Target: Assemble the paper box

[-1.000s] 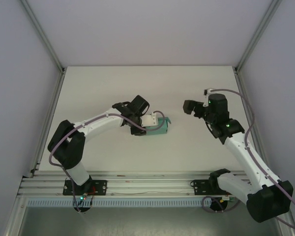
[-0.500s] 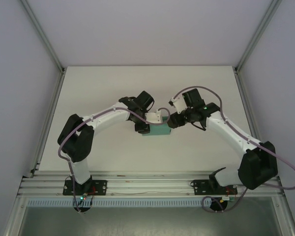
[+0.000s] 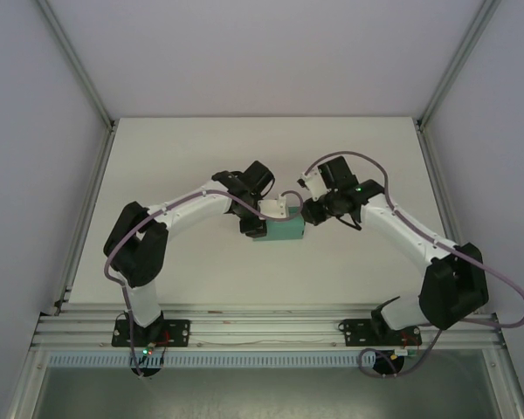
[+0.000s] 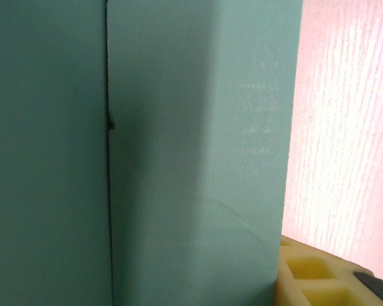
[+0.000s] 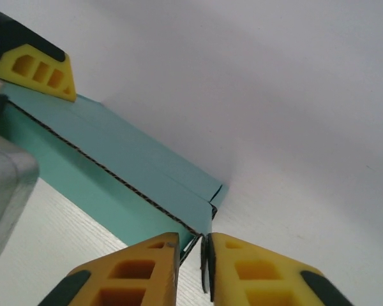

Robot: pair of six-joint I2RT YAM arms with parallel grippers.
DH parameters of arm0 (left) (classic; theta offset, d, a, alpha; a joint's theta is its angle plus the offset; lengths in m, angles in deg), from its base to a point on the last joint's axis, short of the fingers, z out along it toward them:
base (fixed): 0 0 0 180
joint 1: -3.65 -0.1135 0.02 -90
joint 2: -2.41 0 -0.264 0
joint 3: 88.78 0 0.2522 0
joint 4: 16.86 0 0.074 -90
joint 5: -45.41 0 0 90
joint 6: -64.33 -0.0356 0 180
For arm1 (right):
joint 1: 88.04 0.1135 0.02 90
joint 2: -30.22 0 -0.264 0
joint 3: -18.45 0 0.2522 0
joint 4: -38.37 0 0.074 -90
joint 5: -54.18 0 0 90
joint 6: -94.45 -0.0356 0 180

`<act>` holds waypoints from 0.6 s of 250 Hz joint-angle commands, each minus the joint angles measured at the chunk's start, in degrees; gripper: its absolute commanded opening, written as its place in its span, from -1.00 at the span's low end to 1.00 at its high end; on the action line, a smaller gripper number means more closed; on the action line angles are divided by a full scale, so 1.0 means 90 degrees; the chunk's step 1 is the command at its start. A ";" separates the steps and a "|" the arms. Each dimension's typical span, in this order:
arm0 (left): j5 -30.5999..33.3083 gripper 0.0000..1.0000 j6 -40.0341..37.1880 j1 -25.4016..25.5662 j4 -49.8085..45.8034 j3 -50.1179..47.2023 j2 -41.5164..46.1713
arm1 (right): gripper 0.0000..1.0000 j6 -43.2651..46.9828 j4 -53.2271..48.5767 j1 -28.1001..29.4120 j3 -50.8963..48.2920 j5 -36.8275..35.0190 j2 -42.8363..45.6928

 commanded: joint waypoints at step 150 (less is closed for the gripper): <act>-0.0094 -0.04 0.0346 0.0008 0.0042 0.0080 -0.0097 | -1.00 -0.3232 0.0391 0.0208 0.0005 -0.0171 0.0149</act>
